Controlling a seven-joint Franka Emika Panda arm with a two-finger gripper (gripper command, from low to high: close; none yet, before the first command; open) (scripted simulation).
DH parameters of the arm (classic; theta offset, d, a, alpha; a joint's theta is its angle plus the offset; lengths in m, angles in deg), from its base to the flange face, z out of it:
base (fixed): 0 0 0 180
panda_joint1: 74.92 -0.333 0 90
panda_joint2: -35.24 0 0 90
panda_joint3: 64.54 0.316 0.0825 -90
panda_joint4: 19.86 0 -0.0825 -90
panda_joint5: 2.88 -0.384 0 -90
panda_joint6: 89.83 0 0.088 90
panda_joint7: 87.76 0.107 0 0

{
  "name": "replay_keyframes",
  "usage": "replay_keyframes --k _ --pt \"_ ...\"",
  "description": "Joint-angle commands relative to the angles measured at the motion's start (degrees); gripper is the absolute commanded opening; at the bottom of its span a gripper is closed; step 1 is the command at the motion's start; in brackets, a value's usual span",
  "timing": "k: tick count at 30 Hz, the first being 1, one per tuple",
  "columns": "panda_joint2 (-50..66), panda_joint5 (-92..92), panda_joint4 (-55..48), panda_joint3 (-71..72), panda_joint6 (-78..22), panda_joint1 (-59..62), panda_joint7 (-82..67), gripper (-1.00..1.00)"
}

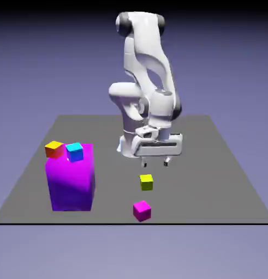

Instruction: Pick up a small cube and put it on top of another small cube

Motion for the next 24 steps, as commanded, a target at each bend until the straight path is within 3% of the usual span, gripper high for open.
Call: replay_keyframes --k 1,24 --pt "1.93 1.16 -0.32 2.08 -1.35 1.87 0.92 0.00" --pt "45.67 31.33 -6.85 48.55 -32.32 48.52 25.55 0.00"
